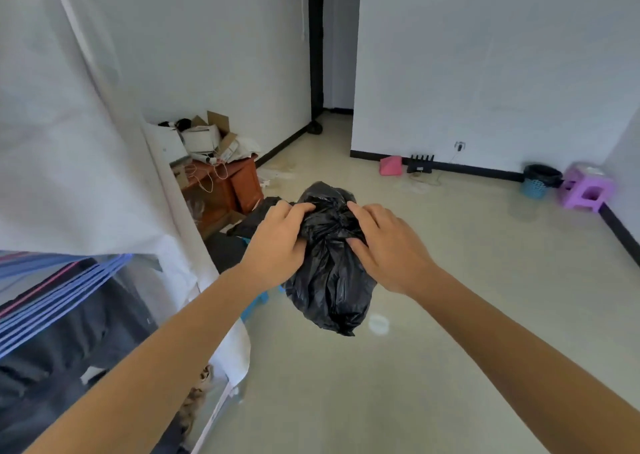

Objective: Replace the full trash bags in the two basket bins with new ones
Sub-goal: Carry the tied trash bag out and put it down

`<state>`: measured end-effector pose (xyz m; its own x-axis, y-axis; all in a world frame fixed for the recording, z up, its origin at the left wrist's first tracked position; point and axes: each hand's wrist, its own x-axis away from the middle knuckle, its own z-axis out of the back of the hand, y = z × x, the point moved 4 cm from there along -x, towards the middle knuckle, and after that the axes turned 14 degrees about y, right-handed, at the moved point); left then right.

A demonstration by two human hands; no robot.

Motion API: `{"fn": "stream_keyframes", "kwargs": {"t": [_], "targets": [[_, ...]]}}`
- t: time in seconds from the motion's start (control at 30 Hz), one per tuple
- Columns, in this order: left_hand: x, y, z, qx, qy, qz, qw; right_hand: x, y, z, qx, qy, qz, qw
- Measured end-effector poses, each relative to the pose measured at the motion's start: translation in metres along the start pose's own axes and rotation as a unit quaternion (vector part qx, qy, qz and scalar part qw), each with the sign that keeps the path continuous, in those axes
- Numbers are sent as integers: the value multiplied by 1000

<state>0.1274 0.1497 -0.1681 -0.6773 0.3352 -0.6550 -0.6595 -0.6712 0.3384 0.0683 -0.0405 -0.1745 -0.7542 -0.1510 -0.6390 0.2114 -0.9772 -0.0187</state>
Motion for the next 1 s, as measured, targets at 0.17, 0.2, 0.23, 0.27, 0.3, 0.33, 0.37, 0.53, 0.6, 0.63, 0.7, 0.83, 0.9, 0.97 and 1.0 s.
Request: {"fn": "stream_keyframes", "kwargs": {"t": [0.17,0.2,0.23,0.27,0.3,0.33,0.37,0.53,0.6,0.63,0.7,0.83,0.9,0.97,1.0], "targets": [[-116,-50,-112,17,-16,-48,999,-78,102,-90,8,14,-45,999],[-142,-59,-136,16,-18,-52,998,-95,123,-111,9,15,-53,998],[-168,-69,-160,14,-22,-55,998,-113,145,-131,10,18,-60,998],[-196,-79,-183,14,-25,-57,998,-133,168,-151,8,21,-66,998],[-224,-90,-203,15,-30,-55,998,-154,189,-170,4,20,-70,997],[-252,-101,-220,13,-35,-54,998,-178,210,-187,0,17,-71,997],[-281,-113,-235,7,-41,-56,998,-202,228,-204,-1,14,-70,997],[-411,-187,-286,-24,-30,-43,998,-335,294,-279,-22,22,-44,999],[-453,-220,-306,-37,-19,-24,999,-384,315,-314,-33,21,-29,999],[-473,-238,-320,-38,-16,-16,999,-408,326,-334,-35,16,-20,999],[-511,-277,-351,-38,-10,-9,999,-454,350,-379,-33,12,0,999],[-593,-360,-418,-32,2,-4,999,-548,401,-476,-24,8,23,999],[-640,-397,-448,-23,7,-2,1000,-596,426,-519,-27,0,22,999],[-697,-428,-476,-15,7,-2,1000,-647,455,-554,-24,-11,17,1000],[-728,-443,-490,-11,9,0,1000,-673,471,-568,-20,-11,17,1000]]}}
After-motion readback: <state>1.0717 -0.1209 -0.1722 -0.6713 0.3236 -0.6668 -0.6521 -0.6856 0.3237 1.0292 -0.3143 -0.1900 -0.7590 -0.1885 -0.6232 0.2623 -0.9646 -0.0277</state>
